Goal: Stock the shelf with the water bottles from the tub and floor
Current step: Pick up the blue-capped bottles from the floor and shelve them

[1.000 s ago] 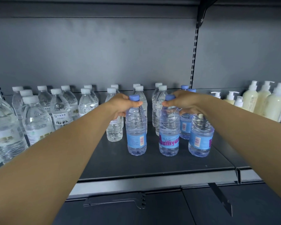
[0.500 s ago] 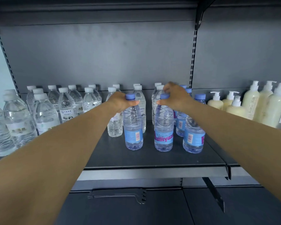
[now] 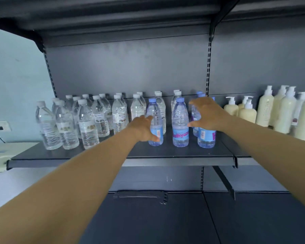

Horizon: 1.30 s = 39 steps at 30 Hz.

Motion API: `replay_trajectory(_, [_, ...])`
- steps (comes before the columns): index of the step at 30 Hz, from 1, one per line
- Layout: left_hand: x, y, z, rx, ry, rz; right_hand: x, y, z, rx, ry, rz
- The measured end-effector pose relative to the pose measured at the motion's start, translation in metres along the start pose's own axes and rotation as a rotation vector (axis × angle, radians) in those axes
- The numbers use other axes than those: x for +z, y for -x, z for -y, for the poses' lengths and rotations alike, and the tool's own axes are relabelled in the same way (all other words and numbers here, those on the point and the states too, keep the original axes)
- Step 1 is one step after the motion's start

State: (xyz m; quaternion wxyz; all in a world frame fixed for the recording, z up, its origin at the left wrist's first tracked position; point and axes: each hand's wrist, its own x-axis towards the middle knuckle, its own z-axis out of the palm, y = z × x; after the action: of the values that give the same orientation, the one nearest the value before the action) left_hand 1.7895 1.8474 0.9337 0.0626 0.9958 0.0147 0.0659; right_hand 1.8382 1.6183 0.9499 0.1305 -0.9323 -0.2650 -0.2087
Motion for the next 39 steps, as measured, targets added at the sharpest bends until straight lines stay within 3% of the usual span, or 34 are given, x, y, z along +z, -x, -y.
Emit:
replay_trajectory(7, [0.039,0.097,-0.017,0.068,-0.068,0.072,0.01,0.107,0.013,0.152,0.194,0.113])
replay_trajectory(14, [0.112,0.165,-0.039,0.101,-0.143,0.144,0.041,0.225,0.006,0.265,0.173,0.272])
replay_trajectory(25, [0.277,0.202,-0.11,0.169,-0.075,0.413,0.146,0.389,-0.078,0.477,0.103,0.538])
replay_trajectory(31, [0.409,0.224,-0.155,0.087,0.004,0.57,0.219,0.47,-0.143,0.518,-0.014,0.642])
replay_trajectory(39, [0.596,0.298,-0.205,-0.217,0.305,0.719,0.347,0.594,-0.214,0.579,-0.294,0.789])
